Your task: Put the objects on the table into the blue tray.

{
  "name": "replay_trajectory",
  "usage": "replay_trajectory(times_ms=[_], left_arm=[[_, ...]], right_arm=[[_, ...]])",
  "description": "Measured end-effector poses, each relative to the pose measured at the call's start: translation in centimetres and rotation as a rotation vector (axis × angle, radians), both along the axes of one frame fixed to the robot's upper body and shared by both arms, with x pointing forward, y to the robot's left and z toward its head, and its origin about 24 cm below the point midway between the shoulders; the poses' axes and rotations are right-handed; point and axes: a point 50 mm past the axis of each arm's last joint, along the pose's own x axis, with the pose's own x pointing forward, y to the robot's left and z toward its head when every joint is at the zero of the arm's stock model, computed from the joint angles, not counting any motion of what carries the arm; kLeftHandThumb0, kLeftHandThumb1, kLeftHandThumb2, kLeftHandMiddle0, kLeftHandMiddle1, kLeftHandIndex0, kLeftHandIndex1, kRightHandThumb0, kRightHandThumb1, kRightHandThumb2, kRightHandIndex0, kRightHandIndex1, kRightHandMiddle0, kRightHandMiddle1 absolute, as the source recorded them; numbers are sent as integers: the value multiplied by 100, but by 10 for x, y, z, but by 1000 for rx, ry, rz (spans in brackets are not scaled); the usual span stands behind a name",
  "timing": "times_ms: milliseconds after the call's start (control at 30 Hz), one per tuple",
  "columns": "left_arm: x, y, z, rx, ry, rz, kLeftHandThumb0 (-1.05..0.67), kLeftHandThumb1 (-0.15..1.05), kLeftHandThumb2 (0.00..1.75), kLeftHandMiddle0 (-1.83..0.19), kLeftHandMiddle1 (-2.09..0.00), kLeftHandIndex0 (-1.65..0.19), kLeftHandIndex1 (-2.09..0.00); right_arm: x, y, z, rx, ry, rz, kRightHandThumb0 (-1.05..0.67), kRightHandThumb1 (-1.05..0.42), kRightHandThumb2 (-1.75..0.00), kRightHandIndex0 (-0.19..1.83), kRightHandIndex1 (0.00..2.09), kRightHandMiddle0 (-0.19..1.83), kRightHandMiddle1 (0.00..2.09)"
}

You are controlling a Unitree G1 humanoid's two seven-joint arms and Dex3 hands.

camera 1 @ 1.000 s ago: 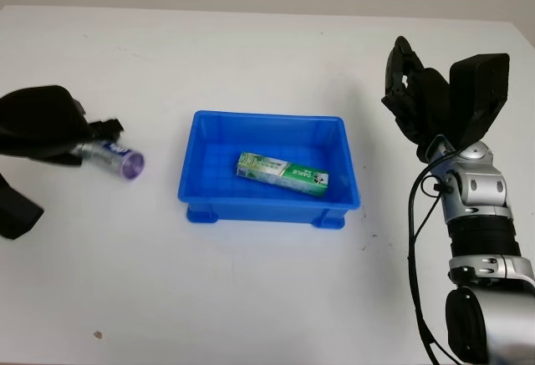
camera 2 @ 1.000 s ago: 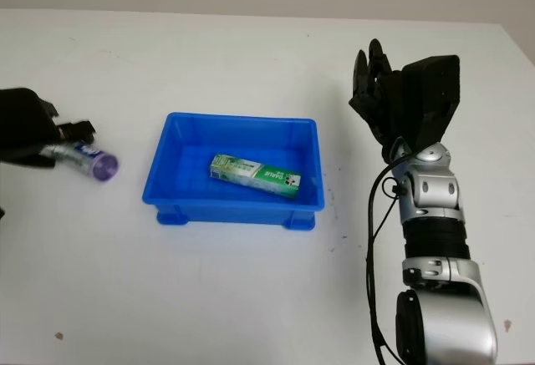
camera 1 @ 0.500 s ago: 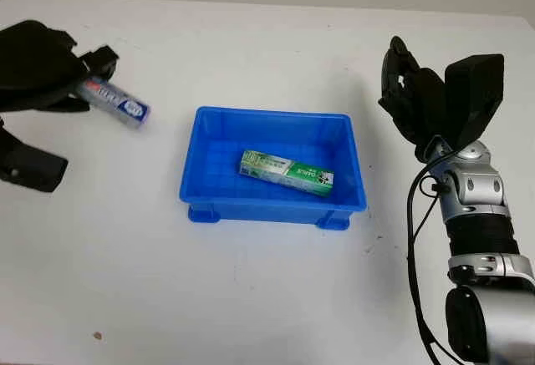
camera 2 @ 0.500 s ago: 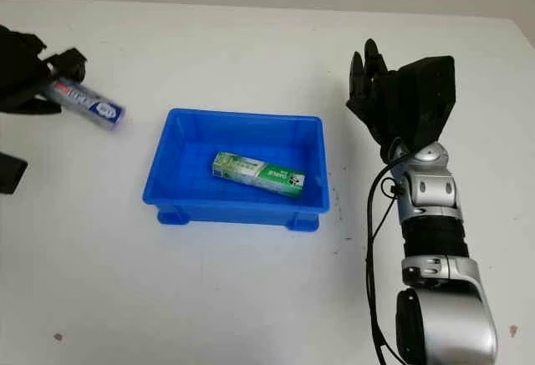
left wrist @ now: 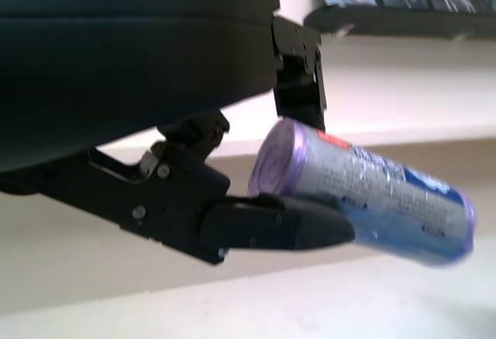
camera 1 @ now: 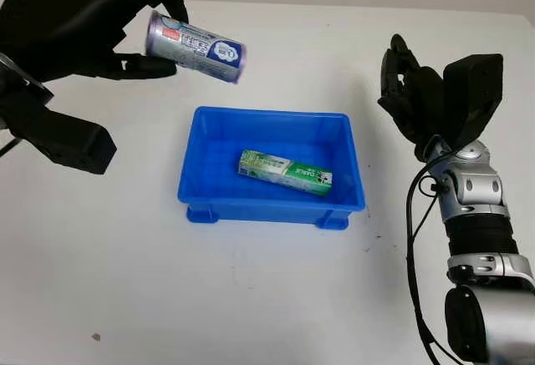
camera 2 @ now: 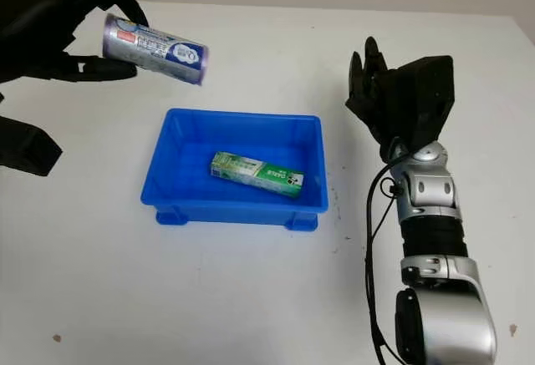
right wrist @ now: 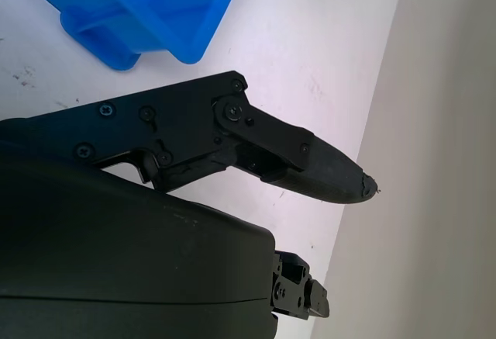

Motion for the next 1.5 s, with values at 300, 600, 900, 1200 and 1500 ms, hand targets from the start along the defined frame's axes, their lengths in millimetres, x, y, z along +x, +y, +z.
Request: replay_trajectory(times_ms=[300,600,900,1200,1500], left_arm=[[-17,-23,0,-43,160,-119,-47,105,49,-77,-209,-35,-209],[-16,-39,-28,-177,648,-74,-49,105,18,-13,-44,7,-72],[-13,-48,-31,-244,944,-22,-59,105,15,19,0,19,-1],[-11,-51,-34,-357,1058,-109,-43,105,12,19,0,19,0],[-9,-37,-16,-761,874,-293,-63,105,48,14,-4,11,-6]], right_arm=[[-1,0,-3,7,5,4,-59,-105,-85,-19,0,-19,0],[-1,2,-3,8,4,11,-60,-105,-85,-19,0,-19,0],[-2,2,-3,9,1,4,-60,-105,-82,-19,0,-19,0],[-3,3,-5,14,3,6,-63,-105,-82,-19,0,-19,0],[-2,3,-10,41,22,17,-67,-105,-83,-19,0,-19,0]])
